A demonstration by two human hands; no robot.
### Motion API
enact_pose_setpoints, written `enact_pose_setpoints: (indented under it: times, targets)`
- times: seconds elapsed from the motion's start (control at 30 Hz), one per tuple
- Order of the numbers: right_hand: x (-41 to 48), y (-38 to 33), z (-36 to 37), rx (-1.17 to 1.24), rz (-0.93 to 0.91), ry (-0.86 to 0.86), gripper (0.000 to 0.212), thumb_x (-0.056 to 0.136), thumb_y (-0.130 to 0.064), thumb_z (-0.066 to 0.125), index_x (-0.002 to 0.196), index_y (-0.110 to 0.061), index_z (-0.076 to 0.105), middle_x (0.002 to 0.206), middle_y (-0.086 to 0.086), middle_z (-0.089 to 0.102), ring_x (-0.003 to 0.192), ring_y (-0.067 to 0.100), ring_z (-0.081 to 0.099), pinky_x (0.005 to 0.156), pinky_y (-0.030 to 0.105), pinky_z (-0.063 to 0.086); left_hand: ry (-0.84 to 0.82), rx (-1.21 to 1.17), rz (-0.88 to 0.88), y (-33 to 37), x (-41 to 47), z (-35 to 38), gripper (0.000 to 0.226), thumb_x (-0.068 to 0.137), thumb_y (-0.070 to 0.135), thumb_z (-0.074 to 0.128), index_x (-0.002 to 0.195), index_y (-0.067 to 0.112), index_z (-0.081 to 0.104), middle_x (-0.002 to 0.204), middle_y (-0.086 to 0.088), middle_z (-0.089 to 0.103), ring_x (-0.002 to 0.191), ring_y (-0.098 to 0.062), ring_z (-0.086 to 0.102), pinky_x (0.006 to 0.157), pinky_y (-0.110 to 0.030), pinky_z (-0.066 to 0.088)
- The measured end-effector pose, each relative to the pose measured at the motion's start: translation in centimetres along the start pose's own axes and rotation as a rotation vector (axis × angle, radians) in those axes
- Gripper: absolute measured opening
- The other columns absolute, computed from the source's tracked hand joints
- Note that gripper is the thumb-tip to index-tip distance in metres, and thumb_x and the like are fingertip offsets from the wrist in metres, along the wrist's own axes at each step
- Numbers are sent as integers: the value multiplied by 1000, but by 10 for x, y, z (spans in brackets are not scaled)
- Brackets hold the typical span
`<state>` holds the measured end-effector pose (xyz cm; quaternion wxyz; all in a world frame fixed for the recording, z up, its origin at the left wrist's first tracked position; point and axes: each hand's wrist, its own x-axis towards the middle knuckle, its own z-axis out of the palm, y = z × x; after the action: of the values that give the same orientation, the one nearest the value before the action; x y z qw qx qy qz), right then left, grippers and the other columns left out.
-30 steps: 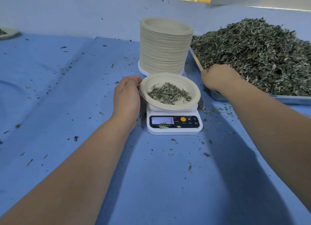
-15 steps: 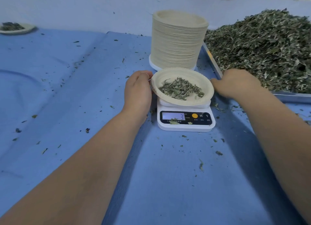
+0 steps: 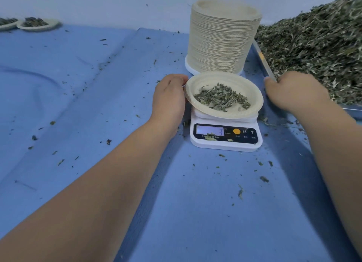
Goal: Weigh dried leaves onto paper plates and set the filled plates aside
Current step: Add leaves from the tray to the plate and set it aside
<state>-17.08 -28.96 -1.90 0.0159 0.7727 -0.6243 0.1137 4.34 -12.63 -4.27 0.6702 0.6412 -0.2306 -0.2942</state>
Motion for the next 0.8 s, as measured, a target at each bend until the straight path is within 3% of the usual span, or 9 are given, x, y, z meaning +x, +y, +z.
enact_pose_setpoints:
  times: [0.1, 0.2, 0.43, 0.57, 0.67, 0.8]
  targets:
    - [2, 5, -5, 76, -26, 46, 56, 102, -45, 38, 65, -4, 49, 64, 17, 51, 57, 29, 49, 56, 32, 40, -3, 6, 11, 0, -1, 0, 37, 72, 29, 44, 88, 26, 77, 97, 10, 75, 97, -8, 69, 96, -45, 58]
    - [4, 11, -9, 144, -55, 161, 48, 102, -31, 44, 61, -7, 41, 57, 15, 42, 50, 28, 39, 51, 29, 35, -6, 7, 18, 0, -1, 1, 39, 72, 28, 44, 90, 24, 78, 98, 8, 75, 98, -11, 69, 96, -46, 58]
    - [-8, -12, -23, 379, -186, 398, 45, 101, -34, 41, 65, -7, 43, 56, 11, 43, 48, 24, 36, 48, 29, 27, -10, 15, 24, -1, -1, 1, 39, 75, 26, 43, 92, 21, 78, 99, 5, 75, 98, -14, 69, 97, -50, 57]
    - [-21, -41, -34, 613, -247, 336, 45, 97, -37, 43, 82, 1, 61, 66, 21, 54, 56, 23, 40, 54, 34, 34, -8, 9, 20, 0, -2, 2, 39, 76, 25, 43, 92, 21, 78, 101, 3, 75, 100, -15, 69, 97, -48, 58]
    - [-33, -62, -38, 710, -304, 255, 42, 91, -34, 41, 86, 2, 63, 62, 11, 47, 57, 20, 38, 55, 34, 30, -10, 24, 15, 0, -2, 2, 40, 74, 25, 43, 92, 21, 78, 101, 2, 75, 101, -16, 69, 97, -49, 57]
    - [-42, -80, -36, 751, -334, 108, 41, 88, -32, 37, 95, -2, 64, 68, 7, 53, 60, 17, 44, 56, 30, 34, -2, 48, 17, 2, -5, 1, 44, 70, 27, 42, 95, 23, 78, 105, 6, 74, 105, -13, 67, 100, -47, 56]
